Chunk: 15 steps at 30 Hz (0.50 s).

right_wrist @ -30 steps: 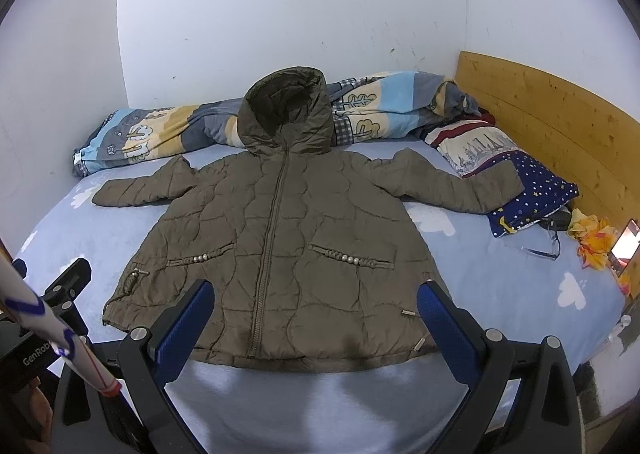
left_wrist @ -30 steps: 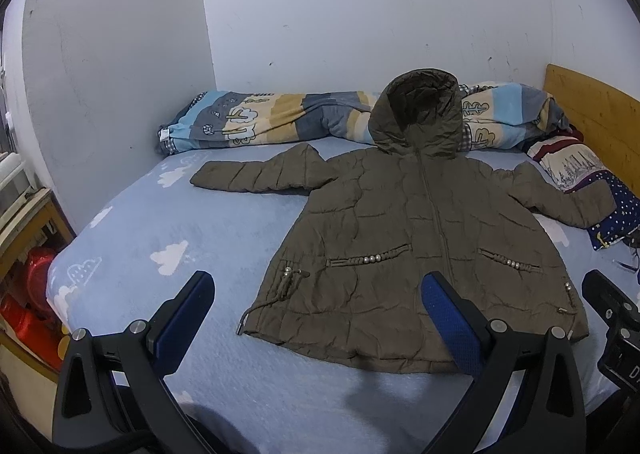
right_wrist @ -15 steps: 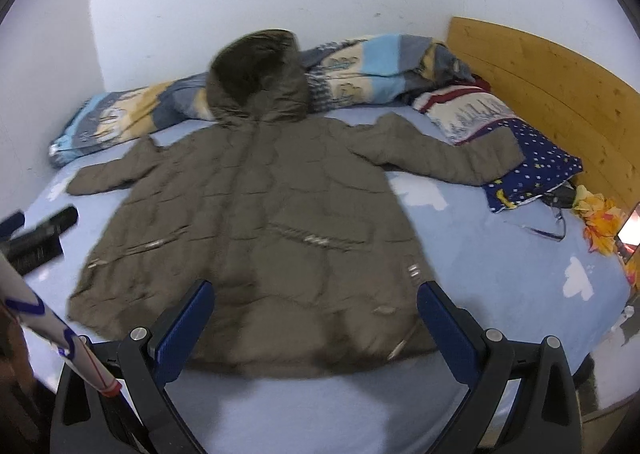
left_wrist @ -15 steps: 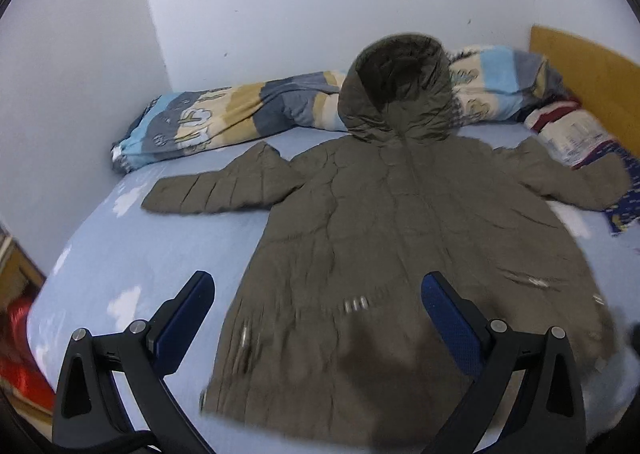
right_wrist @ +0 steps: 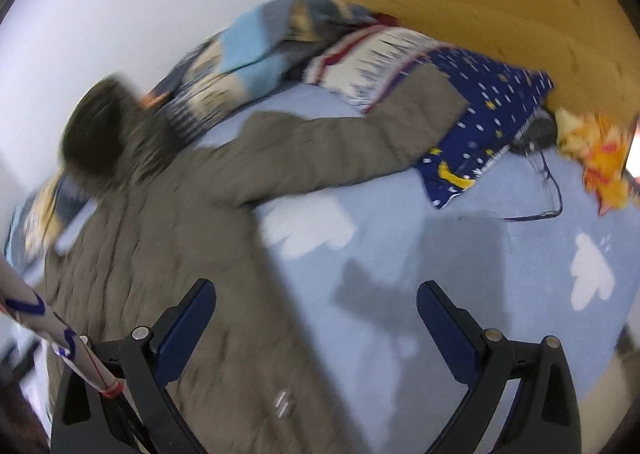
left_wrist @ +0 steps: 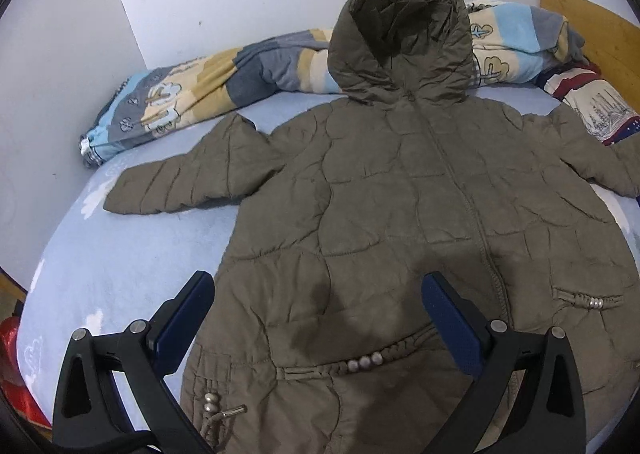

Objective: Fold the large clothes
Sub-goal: 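Grasp the jacket sleeve cuff with the right gripper and lift it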

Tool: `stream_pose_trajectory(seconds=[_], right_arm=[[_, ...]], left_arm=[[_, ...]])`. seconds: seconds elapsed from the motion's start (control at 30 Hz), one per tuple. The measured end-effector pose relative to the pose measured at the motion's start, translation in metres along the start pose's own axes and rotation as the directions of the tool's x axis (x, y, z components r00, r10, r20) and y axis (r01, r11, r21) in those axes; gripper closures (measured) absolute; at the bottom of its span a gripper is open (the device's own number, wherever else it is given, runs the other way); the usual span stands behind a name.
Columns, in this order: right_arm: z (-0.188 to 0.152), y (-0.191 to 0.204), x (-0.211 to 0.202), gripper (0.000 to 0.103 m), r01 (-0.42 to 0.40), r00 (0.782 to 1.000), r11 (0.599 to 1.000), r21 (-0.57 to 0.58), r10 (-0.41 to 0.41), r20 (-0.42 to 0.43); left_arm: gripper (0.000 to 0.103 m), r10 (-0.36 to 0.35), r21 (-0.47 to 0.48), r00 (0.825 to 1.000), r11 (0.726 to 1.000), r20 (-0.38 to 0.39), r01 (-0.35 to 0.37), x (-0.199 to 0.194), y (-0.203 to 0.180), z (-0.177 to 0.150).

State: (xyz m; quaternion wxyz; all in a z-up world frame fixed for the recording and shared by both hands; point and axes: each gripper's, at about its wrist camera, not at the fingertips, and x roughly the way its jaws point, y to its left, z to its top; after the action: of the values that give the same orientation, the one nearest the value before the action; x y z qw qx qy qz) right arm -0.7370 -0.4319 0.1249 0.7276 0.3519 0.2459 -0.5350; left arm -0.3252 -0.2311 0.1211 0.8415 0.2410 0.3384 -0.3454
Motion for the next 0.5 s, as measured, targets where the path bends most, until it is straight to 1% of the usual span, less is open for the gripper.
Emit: stream_pose_trajectory(seconds=[0.03, 0.1, 0.13, 0.2, 0.3, 0.33, 0.4, 0.43, 0.5], right_arm=[[0.007, -0.009, 0.007, 0.007, 0.004, 1.0, 1.0, 0.03, -0.003, -0.008], [0.031, -0.039, 0.027, 0.012, -0.021, 0.999, 0.991, 0.129, 0.025, -0.027], [0.037, -0.047, 0.032, 0.017, -0.02, 0.999, 0.988, 0.156, 0.024, -0.027], [0.06, -0.073, 0.041, 0.02, -0.022, 1.0, 0.975, 0.219, 0.025, -0.01], [0.094, -0.107, 0.051, 0.024, 0.007, 1.0, 0.965, 0.262, -0.012, 0.02], [0.108, -0.119, 0.055, 0.029, 0.002, 0.999, 0.963, 0.268, -0.014, 0.042], [0.125, -0.134, 0.064, 0.031, 0.003, 0.999, 0.962, 0.274, -0.017, 0.048], [0.135, -0.143, 0.071, 0.035, -0.003, 0.999, 0.956, 0.294, -0.012, 0.05], [0.148, -0.155, 0.082, 0.035, -0.014, 0.999, 0.943, 0.333, -0.004, 0.053]], left_arm=[[0.0, 0.001, 0.001, 1.0, 1.0, 0.0, -0.001, 0.001, 0.001, 0.0], [0.0, 0.007, 0.009, 1.0, 1.0, 0.003, -0.007, 0.002, 0.001, 0.0], [0.0, 0.008, 0.01, 1.0, 1.0, 0.005, -0.008, 0.002, 0.001, 0.0], [0.0, 0.002, 0.012, 1.0, 1.0, 0.01, -0.002, 0.002, 0.0, 0.0], [0.0, -0.002, 0.017, 1.0, 1.0, 0.014, 0.001, 0.003, -0.001, -0.001], [0.0, -0.002, 0.019, 1.0, 1.0, 0.014, 0.002, 0.004, -0.001, -0.001], [0.0, 0.002, 0.025, 1.0, 1.0, 0.015, -0.002, 0.006, -0.003, -0.002], [0.0, 0.008, 0.028, 1.0, 1.0, 0.019, -0.009, 0.007, -0.003, -0.002], [0.0, 0.018, 0.033, 1.0, 0.999, 0.025, -0.019, 0.008, -0.004, -0.002]])
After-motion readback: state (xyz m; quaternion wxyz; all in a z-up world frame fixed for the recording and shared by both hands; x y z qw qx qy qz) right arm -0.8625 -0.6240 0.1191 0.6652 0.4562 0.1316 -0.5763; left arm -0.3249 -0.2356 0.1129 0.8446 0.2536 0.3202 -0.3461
